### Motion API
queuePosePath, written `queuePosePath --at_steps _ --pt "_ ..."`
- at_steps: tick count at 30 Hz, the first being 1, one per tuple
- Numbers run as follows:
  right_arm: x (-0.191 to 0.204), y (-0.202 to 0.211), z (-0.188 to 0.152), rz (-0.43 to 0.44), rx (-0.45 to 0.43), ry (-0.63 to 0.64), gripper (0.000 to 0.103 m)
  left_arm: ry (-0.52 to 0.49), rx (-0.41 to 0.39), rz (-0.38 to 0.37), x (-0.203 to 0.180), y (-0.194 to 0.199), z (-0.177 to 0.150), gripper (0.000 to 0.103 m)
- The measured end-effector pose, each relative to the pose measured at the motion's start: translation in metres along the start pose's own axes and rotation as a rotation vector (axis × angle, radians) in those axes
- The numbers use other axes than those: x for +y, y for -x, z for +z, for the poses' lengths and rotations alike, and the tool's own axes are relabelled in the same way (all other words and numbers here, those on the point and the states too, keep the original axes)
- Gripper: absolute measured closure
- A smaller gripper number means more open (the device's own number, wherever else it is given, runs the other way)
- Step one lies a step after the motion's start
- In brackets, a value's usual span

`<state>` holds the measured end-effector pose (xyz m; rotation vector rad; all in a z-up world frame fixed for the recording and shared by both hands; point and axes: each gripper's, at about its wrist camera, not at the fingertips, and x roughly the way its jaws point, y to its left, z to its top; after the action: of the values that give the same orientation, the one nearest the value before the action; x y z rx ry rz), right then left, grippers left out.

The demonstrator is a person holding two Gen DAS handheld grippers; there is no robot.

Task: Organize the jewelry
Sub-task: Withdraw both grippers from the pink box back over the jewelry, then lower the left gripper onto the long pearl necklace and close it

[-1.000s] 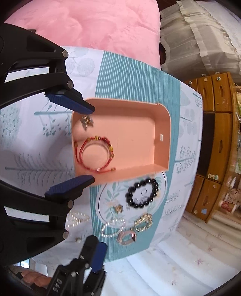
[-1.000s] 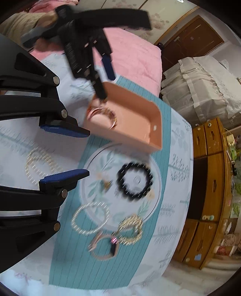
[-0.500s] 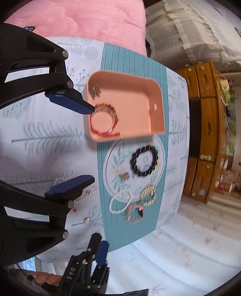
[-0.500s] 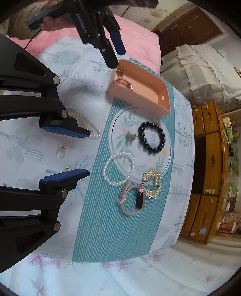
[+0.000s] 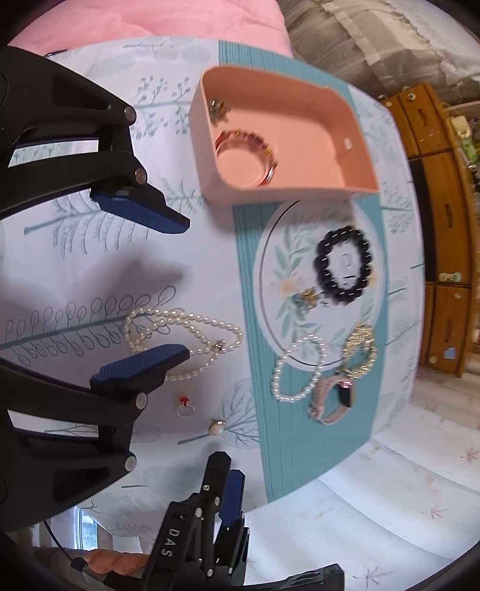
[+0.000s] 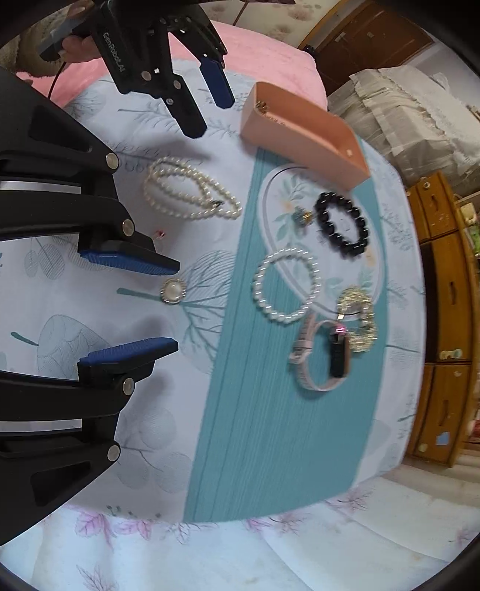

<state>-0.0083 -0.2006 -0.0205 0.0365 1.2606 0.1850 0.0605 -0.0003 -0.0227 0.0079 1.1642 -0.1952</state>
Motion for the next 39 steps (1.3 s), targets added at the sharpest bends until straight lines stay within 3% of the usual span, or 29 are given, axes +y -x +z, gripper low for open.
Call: queuePosePath --at_steps 3,8,27,35,38,39 --pt "-0.002 -0.012 -0.002 0.011 0.025 -0.009 0.067 0.007 0.051 -0.001 -0.001 -0.017 0.003 0.051" --pt "-0.005 -0.025 -0.003 0.035 0.047 -0.028 0.067 0.001 0.130 -0.017 -0.008 -0.037 0.007 0.052" --pt "-0.016 -0.037 -0.003 0.054 0.073 -0.092 0.067 -0.146 0.239 -0.055 -0.067 -0.055 0.017 0.052" --pt "-0.023 -0.037 -0.003 0.057 0.073 -0.113 0.067 -0.252 0.252 0.007 -0.098 -0.063 0.018 0.053" --pt "-0.023 -0.038 -0.002 0.055 0.073 -0.117 0.067 -0.255 0.243 0.005 -0.100 -0.061 0.022 0.064" --pt "-0.022 -0.038 -0.001 0.053 0.074 -0.116 0.067 -0.258 0.241 0.005 -0.100 -0.060 0.023 0.073"
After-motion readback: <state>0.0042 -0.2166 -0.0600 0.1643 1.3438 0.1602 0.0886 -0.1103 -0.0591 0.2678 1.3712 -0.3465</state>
